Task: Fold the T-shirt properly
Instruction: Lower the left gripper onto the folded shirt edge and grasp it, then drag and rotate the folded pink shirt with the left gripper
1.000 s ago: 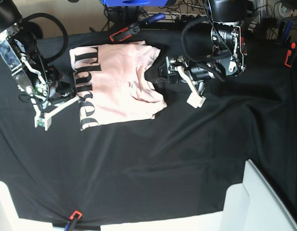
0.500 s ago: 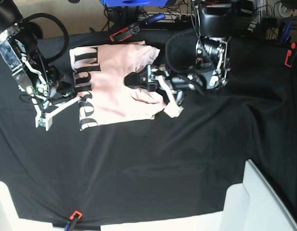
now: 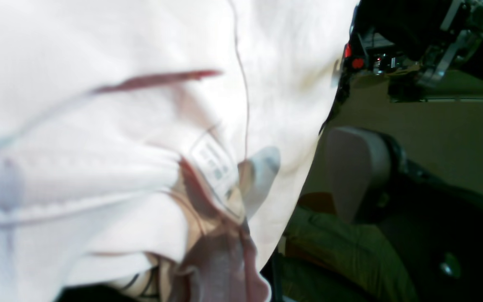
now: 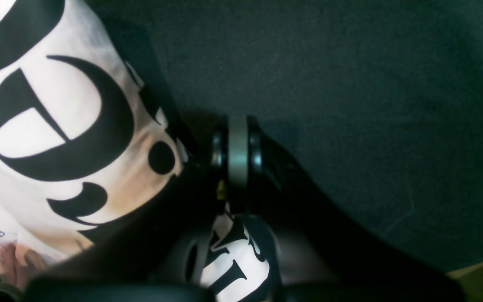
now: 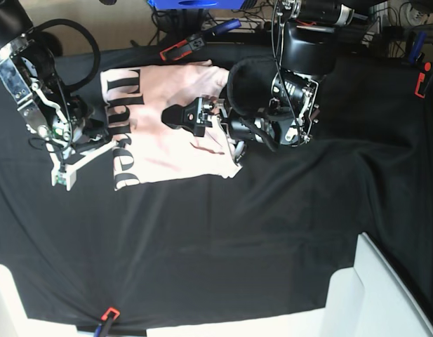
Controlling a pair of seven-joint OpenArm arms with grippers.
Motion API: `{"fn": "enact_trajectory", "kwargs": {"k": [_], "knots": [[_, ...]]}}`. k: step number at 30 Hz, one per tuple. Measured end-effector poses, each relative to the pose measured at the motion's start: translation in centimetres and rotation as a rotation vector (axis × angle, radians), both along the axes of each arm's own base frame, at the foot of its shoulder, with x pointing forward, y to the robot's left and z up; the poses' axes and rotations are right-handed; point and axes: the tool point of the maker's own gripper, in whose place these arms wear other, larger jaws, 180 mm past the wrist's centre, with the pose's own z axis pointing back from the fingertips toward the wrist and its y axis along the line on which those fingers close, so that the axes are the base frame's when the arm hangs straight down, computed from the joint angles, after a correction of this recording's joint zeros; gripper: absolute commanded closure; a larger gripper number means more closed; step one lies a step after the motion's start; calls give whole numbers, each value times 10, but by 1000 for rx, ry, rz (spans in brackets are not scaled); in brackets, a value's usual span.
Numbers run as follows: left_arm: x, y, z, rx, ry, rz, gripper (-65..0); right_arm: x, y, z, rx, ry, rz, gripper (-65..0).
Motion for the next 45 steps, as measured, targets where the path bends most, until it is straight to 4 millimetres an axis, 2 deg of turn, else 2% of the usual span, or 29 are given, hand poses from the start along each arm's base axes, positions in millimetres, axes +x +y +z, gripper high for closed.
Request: {"fn": "enact_trajectory", "kwargs": {"k": [2, 4, 8, 12, 14, 23, 26, 28, 32, 35, 41, 45], "knots": [[1, -1, -1, -9, 8, 7, -615, 0, 0, 0, 0, 1, 0, -3], [2, -1, -2, -11, 17, 11, -546, 0, 0, 0, 1, 1, 0, -3], [0, 0, -12, -13, 40, 43, -356, 0, 0, 0, 1, 1, 0, -3], [1, -1, -13, -19, 52, 48, -148, -4, 1, -2, 1, 9, 0, -3], [3, 1, -13, -21, 48, 56, -8, -7, 1, -4, 2, 15, 0, -3], [2, 1, -13, -23, 49, 58, 0, -6, 1, -4, 1, 14, 0, -3], [8, 7, -13, 15, 62, 86, 0, -6, 1, -4, 2, 14, 0, -3], [8, 21, -17, 76, 79, 102, 0, -6, 0, -3, 1, 13, 0, -3], [8, 64, -20, 217, 114, 90, 0, -6, 0, -3, 1, 13, 0, -3], [20, 87, -13, 278, 94, 103, 0, -6, 0, -3, 1, 13, 0, -3], [55, 111, 9, 380, 12, 12, 0, -3, 0, -2, 1, 5, 0, -3], [74, 110, 19, 481, -34, -74, 0, -3, 2, -2, 5, 7, 0, -3]]}}
